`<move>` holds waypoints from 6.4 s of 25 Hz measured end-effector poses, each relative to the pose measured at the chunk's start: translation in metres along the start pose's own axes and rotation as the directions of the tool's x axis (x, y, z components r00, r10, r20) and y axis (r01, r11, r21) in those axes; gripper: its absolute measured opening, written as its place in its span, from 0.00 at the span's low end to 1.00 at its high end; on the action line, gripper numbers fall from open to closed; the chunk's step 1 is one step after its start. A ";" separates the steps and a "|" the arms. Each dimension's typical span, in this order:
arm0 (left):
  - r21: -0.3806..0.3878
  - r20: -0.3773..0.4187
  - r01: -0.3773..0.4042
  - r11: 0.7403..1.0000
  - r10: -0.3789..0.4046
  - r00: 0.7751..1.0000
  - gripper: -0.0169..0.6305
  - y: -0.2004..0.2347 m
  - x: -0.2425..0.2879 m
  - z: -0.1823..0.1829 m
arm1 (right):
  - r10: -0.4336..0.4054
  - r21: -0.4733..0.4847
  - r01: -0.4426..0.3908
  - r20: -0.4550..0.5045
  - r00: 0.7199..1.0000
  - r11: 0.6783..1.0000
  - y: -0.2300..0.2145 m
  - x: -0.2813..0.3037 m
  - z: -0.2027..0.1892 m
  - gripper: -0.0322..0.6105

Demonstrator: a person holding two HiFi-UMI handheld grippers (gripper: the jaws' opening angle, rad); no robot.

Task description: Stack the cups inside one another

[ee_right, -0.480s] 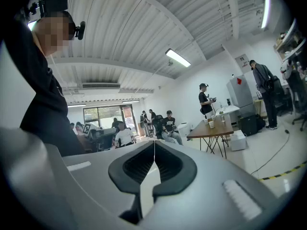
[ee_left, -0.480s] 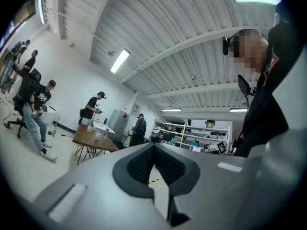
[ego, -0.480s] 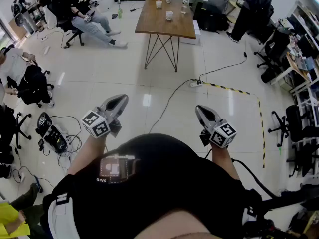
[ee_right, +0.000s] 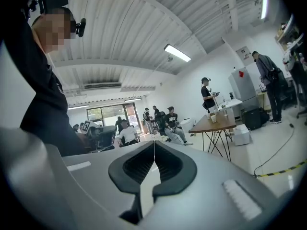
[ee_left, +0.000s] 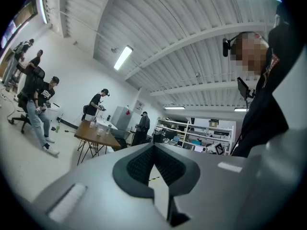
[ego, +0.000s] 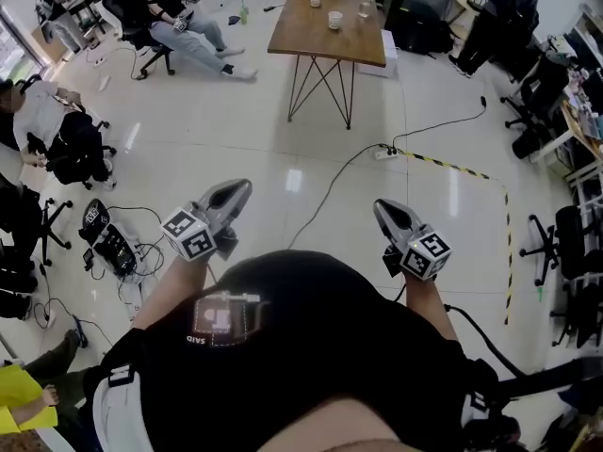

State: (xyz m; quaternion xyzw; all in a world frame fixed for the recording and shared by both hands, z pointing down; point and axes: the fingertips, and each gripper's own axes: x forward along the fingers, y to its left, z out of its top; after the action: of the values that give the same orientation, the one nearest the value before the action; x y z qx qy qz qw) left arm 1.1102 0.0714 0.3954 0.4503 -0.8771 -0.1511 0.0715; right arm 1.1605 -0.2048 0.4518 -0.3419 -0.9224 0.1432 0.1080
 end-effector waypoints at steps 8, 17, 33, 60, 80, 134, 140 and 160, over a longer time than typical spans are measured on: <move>-0.032 0.027 0.048 0.998 -0.047 0.999 0.03 0.085 0.025 0.010 | -0.024 -0.020 0.023 -0.027 0.999 1.000 -0.024 0.079 0.012 0.08; 0.005 -0.010 0.172 0.985 -0.172 0.985 0.03 0.247 0.067 0.081 | -0.098 -0.029 0.100 0.056 0.994 0.995 -0.047 0.245 0.078 0.08; -0.005 -0.034 0.122 0.993 -0.122 0.992 0.03 0.355 0.203 0.114 | -0.042 0.015 0.041 0.019 0.999 0.999 -0.183 0.348 0.120 0.08; -0.001 0.120 -0.243 0.970 0.241 0.963 0.03 0.630 0.137 0.208 | 0.324 -0.081 -0.332 -0.104 0.940 0.940 -0.211 0.736 0.177 0.08; 0.043 0.050 -0.229 0.972 0.227 0.973 0.03 0.890 0.192 0.321 | 0.271 -0.117 -0.285 -0.122 0.955 0.951 -0.277 1.001 0.212 0.09; -0.392 -0.382 0.904 0.173 -0.924 0.012 0.03 1.032 1.024 0.267 | -0.965 0.288 0.924 0.003 0.261 0.251 -0.763 1.000 0.300 0.12; -0.451 -0.379 0.890 0.063 -0.917 -0.126 0.03 1.020 1.050 0.254 | -0.983 0.293 0.946 -0.069 0.168 0.141 -0.775 1.013 0.286 0.16; -0.435 -0.429 0.870 0.232 -0.903 0.027 0.03 1.029 1.055 0.243 | -0.807 -0.146 0.911 -0.532 0.257 0.386 -0.856 1.030 0.180 0.25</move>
State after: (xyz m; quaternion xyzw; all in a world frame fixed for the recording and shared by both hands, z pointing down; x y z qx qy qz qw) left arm -0.3607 -0.1713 0.4935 0.9123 -0.3223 -0.0302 0.2511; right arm -0.1722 -0.1784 0.6769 0.2055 -0.8694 0.0492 0.4466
